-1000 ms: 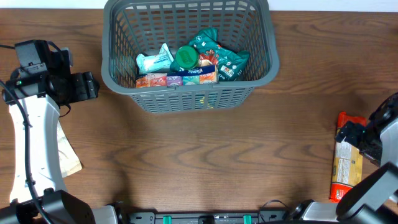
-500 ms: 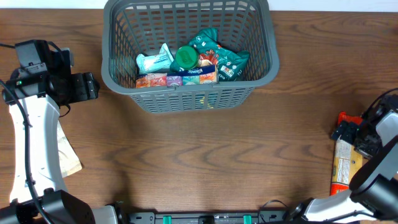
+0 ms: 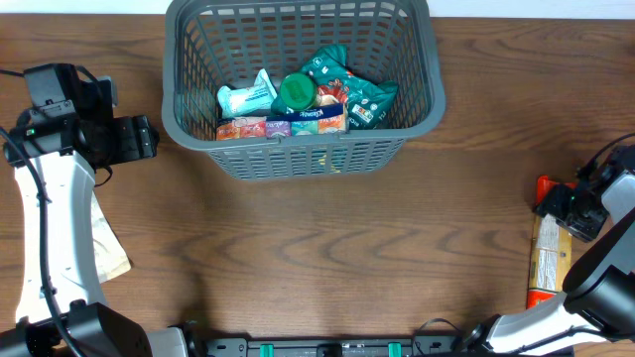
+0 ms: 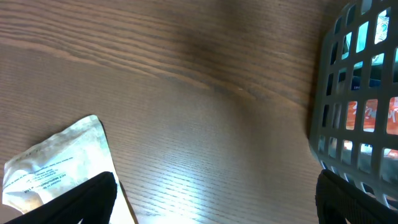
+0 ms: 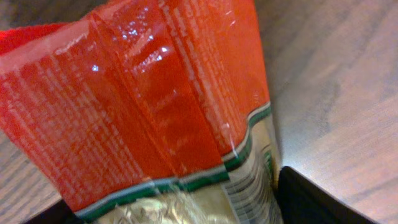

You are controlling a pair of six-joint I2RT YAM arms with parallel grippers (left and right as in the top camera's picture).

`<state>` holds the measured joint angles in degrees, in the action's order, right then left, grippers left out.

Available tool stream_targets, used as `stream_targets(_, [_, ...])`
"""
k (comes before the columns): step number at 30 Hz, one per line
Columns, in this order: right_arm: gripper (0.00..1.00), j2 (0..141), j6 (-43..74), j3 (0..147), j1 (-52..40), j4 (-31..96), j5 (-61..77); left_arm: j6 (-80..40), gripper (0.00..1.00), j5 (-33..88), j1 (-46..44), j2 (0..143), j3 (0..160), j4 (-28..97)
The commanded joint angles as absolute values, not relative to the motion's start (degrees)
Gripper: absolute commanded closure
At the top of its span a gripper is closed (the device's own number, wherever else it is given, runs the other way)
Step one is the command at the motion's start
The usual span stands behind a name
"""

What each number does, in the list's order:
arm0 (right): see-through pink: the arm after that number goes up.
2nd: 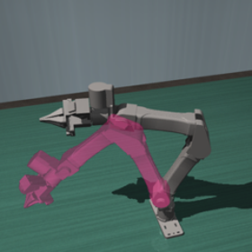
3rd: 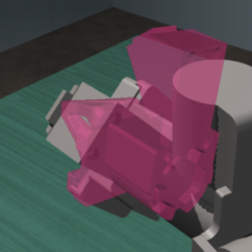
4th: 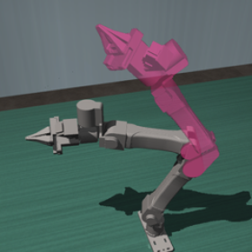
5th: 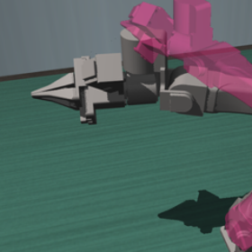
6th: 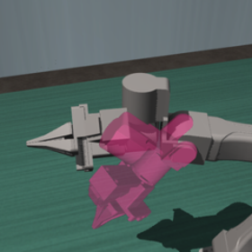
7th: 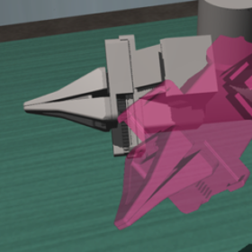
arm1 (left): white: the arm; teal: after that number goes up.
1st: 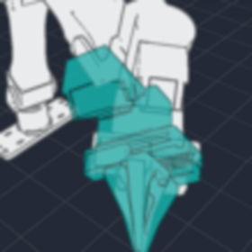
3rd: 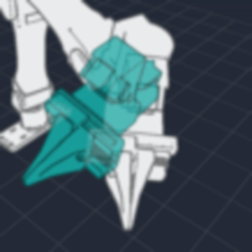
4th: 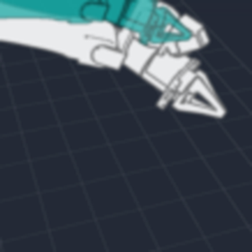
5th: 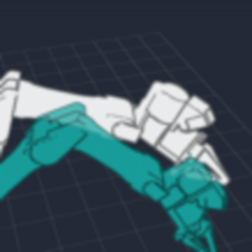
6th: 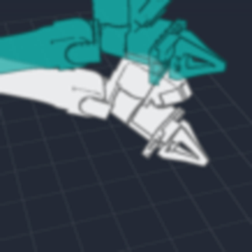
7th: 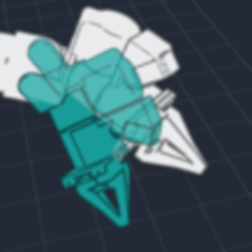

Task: Pack container
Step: 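Lift the snack bag and drop it into the basket with the right gripper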

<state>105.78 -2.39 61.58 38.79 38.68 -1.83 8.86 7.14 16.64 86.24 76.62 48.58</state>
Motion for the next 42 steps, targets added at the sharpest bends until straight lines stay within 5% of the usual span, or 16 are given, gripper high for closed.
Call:
stream_targets(1, [0.49,111.02,-2.44,59.02,39.35,38.15,-4.32,9.37,0.13,7.07,16.51,86.17,76.9,48.53])
stream_targets(4, [0.64,111.02,-2.48,59.02,39.33,38.13,-3.9,9.37,0.13,7.07,16.51,86.17,76.9,48.53])
stream_targets(7, [0.99,111.0,-3.73,59.02,39.29,37.95,-0.78,9.37,0.13,7.07,16.51,86.17,76.9,48.58])
stream_targets(17, [0.99,107.11,1.19,69.1,33.76,46.11,4.6,9.39,0.13,7.07,16.51,86.17,76.9,49.45])
stream_targets(32, [0.98,100.36,1.19,129.99,12.34,69.91,3.9,9.37,0.13,7.09,16.51,86.17,76.9,50.78])
stream_targets(42, [0.98,100.47,-23.38,144.59,-12.91,60.64,3.64,9.37,0.13,7.09,16.51,86.17,76.9,50.96])
